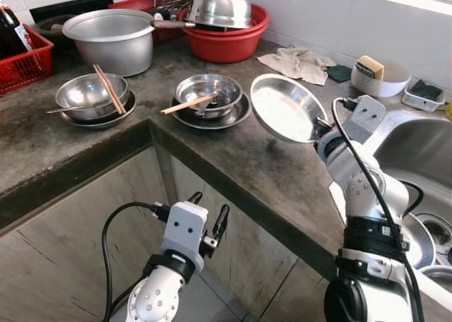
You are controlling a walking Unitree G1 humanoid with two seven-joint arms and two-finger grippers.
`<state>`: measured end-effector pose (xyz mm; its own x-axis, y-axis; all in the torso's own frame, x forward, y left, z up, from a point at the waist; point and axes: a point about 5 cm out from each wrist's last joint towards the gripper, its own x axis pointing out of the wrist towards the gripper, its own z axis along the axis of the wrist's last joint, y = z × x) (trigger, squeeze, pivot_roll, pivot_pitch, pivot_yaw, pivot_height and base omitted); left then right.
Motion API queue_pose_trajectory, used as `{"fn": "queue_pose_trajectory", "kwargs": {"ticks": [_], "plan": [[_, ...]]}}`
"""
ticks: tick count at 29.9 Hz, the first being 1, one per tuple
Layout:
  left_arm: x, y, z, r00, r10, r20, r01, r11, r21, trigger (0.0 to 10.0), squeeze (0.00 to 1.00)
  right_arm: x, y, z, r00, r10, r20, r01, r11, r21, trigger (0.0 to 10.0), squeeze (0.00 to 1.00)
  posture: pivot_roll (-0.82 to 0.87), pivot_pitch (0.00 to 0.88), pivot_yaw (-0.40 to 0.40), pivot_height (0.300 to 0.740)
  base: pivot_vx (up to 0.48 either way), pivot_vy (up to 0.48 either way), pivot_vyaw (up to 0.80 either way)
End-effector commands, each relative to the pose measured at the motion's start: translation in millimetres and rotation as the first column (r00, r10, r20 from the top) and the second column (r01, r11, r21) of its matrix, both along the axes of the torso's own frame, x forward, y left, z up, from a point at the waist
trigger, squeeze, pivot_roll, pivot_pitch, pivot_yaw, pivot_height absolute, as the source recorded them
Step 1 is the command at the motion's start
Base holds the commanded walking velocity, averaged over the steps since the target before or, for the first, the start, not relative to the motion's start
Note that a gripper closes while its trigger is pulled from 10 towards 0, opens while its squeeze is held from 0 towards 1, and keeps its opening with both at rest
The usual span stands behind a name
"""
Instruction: Kitchen organization
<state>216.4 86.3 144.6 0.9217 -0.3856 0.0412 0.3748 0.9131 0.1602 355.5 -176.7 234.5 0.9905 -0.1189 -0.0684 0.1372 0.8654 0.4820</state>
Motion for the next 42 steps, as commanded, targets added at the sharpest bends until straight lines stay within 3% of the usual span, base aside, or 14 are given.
{"fn": "queue_pose_trajectory", "kwargs": {"ticks": [1,7,11,15,19,27,33,42], "plan": [[-0.8,-1.3,-3,1.000,-0.002,-0.008,0.002,1.000,0.006,10.0,0.00,-9.7,-0.8,15,0.991,-0.011,0.136,0.024,0.996,-0.089,0.0,0.00,0.16,0.091,-0.038,0.740,0.000,0.000,0.00],[-1.1,-0.4,-1,1.000,0.006,0.003,-0.006,1.000,-0.001,10.0,0.00,-32.3,8.7,23,0.966,0.033,0.256,0.022,0.978,-0.209,0.0,0.00,0.16,0.094,-0.038,0.740,0.000,0.000,0.00],[-0.6,0.5,-1,1.000,0.010,0.005,-0.010,1.000,0.000,10.0,0.00,-44.6,9.9,31,0.938,0.017,0.345,0.083,0.958,-0.273,0.0,0.00,0.16,0.098,-0.035,0.740,0.000,0.000,0.00],[-0.3,0.7,0,1.000,0.016,0.011,-0.016,1.000,-0.005,10.0,0.00,-49.1,8.1,26,0.944,-0.018,0.330,0.114,0.954,-0.276,0.0,0.00,0.15,0.099,-0.034,0.740,0.000,0.000,0.00],[0.9,0.9,3,0.999,0.026,0.024,-0.025,0.999,-0.020,10.0,0.00,-55.9,8.0,19,0.943,-0.025,0.332,0.145,0.928,-0.343,0.0,0.00,0.15,0.101,-0.032,0.740,0.000,0.000,0.00],[2.0,1.8,6,0.999,0.037,0.033,-0.036,0.999,-0.029,10.0,0.00,-59.9,9.4,8,0.950,-0.033,0.309,0.150,0.920,-0.363,0.0,0.00,0.15,0.104,-0.032,0.740,0.000,0.000,-0.79],[1.4,2.0,5,0.999,0.036,0.029,-0.036,0.999,-0.030,10.0,0.00,-59.4,6.1,9,0.947,-0.053,0.315,0.173,0.915,-0.363,0.0,0.00,0.15,0.109,-0.028,0.740,0.000,0.354,-0.79],[1.5,0.9,4,0.999,0.022,0.035,-0.022,1.000,0.000,10.0,0.00,-58.0,3.8,12,0.946,-0.063,0.318,0.185,0.910,-0.372,0.0,0.00,0.15,0.110,-0.024,0.740,0.000,0.000,-0.79]]}}
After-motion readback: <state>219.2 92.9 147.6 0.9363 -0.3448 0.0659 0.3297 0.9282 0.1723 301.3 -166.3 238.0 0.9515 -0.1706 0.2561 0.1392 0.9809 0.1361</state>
